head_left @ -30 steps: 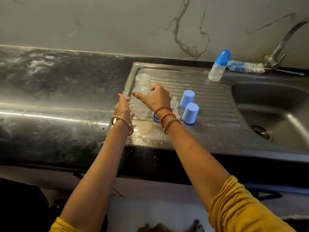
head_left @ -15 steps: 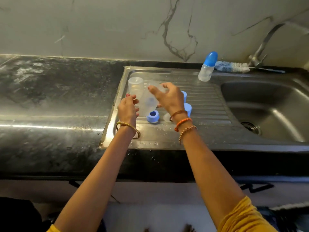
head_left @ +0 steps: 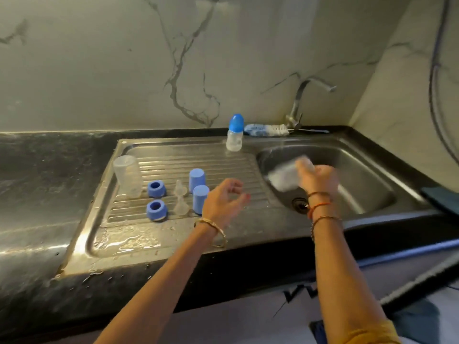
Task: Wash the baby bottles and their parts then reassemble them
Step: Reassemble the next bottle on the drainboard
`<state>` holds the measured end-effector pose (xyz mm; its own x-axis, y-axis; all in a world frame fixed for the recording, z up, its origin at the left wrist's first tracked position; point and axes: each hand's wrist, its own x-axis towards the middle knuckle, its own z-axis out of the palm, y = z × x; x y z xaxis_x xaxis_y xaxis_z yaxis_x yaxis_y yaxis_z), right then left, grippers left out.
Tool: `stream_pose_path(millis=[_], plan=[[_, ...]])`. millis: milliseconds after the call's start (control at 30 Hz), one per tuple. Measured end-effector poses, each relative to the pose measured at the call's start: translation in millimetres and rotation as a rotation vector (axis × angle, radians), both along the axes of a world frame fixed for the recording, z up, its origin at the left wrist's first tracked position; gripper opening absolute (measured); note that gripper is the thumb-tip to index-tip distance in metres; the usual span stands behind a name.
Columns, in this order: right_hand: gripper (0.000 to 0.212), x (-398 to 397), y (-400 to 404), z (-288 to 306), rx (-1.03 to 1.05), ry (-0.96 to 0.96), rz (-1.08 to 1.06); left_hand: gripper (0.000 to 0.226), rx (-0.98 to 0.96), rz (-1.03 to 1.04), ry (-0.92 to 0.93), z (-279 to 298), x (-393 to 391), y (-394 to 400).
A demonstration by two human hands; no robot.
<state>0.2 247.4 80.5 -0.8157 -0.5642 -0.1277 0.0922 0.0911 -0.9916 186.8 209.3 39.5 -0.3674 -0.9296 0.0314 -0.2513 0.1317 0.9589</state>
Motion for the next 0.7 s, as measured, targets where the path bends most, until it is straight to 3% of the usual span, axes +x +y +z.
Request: stream_pose_path(millis=[33,67,100,167,267,333,400,467,533,633,700], plan=[[0.047,-3,5,-13,0.113,0.127,-0.108,0.020,-0.156,-0.008,-0.109,-8,-9,5],[0.050,-3,9,-26,0.158,0.275,-0.164,0.025,-0.159,-0.037,-0.102,-11,-12,8],[0.051,-4,12,-36,0.156,0.298,-0.151,0.025,-0.083,-0.041,-0.034,-13,-16,9],[0.045,-8,17,-48,-0.051,0.082,-0.178,0.018,0.145,-0.017,0.101,-12,-19,11],[0.017,4,29,-47,-0.357,-0.418,0.040,0.007,0.440,-0.034,0.251,-8,-24,15],[0.018,23,38,-46,-0.445,-0.613,0.215,0.004,0.487,-0.062,0.333,-5,-24,18],[0.023,43,46,-52,-0.395,-0.643,0.378,0.004,0.475,-0.055,0.429,-5,-21,20],[0.021,56,50,-64,-0.274,-0.509,0.503,0.004,0.385,-0.018,0.506,-7,-14,21],[0.018,62,52,-76,-0.133,-0.314,0.636,0.019,0.247,-0.044,0.505,-9,-1,21],[0.025,69,46,-86,0.029,0.043,0.830,0.043,0.080,-0.074,0.365,-17,26,15],[0.030,75,36,-89,0.102,0.302,0.835,0.052,0.002,-0.026,0.270,-23,45,10]])
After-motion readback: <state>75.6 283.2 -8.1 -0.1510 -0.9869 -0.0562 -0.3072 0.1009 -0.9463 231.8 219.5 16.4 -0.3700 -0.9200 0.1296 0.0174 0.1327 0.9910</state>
